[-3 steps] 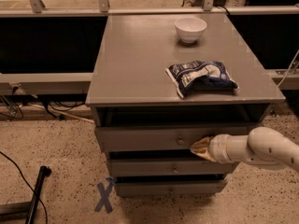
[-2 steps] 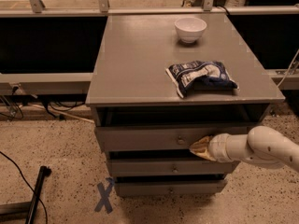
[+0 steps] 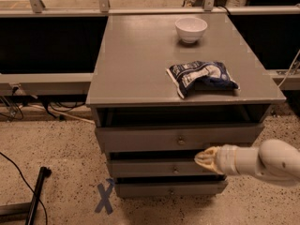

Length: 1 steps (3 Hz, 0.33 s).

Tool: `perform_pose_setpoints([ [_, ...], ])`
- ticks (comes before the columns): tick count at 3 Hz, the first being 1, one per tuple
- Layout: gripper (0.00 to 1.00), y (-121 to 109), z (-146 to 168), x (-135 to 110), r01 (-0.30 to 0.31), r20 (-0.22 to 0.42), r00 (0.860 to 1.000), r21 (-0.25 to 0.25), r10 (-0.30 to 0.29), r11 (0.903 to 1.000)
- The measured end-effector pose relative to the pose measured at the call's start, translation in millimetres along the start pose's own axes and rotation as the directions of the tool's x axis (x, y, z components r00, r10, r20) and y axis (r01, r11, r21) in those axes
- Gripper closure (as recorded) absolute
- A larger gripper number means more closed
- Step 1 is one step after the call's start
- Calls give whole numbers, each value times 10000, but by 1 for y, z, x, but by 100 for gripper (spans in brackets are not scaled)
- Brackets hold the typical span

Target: Close top drawer

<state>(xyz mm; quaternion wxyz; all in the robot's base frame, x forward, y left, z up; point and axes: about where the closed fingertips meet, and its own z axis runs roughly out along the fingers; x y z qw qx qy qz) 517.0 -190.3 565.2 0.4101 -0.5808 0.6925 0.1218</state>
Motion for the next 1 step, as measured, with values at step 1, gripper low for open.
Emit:
perform_pose_setpoints([
  [1,100,84,-56,10,-495,316,9982,-563,513,9972],
])
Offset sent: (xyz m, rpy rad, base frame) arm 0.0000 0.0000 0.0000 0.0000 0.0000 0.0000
